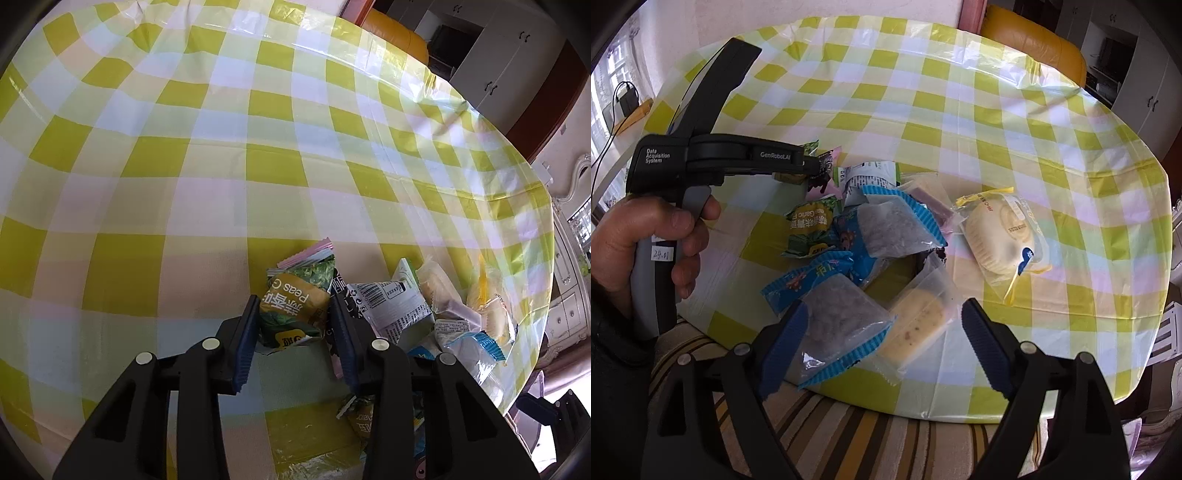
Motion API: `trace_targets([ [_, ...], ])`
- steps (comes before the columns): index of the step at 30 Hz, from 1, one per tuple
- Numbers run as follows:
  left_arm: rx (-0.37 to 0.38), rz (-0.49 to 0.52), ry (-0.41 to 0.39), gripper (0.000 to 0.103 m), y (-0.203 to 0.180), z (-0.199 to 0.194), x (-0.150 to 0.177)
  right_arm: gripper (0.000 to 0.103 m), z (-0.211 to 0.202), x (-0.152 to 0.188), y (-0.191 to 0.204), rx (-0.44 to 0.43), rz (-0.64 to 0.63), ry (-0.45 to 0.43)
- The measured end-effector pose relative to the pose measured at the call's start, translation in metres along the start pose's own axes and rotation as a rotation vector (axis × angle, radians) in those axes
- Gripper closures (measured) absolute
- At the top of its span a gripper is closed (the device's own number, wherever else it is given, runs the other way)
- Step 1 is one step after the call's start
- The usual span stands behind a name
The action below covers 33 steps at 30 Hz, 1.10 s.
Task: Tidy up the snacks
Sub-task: 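Lower the left tool onto the green peas snack bag while the right approaches the blue-trimmed packet, then close the left tool on the green peas bag while the right grasps the blue-trimmed packet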
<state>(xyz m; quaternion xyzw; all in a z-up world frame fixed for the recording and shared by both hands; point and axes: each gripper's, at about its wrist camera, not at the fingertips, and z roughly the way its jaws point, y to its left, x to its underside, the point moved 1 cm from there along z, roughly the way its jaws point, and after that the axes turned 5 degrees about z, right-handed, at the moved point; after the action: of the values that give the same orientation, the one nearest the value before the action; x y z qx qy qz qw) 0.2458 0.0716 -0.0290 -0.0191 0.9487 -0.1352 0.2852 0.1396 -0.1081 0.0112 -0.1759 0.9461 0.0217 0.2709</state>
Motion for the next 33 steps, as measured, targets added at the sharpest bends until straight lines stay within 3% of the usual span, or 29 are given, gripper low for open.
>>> trace_targets([
  [8,0.014,-0.005,-0.008,0.072,0.001,-0.003,0.0,0.018,0.011,-0.001,0.029,-0.001,-0.166,0.036],
  [19,0.012,-0.022,-0.033,0.072,0.006,-0.01,0.0,0.018,0.027,0.0,0.042,-0.01,-0.238,0.069],
  [22,0.016,-0.019,-0.036,0.072,0.005,-0.011,0.0,0.029,0.029,0.002,0.044,-0.006,-0.25,0.069],
  [23,0.017,-0.019,-0.037,0.072,0.005,-0.011,0.0,0.042,0.028,0.002,0.044,-0.019,-0.249,0.065],
  [33,0.021,-0.018,-0.067,0.072,0.004,-0.019,0.0,0.053,0.019,0.003,0.042,-0.035,-0.238,0.037],
])
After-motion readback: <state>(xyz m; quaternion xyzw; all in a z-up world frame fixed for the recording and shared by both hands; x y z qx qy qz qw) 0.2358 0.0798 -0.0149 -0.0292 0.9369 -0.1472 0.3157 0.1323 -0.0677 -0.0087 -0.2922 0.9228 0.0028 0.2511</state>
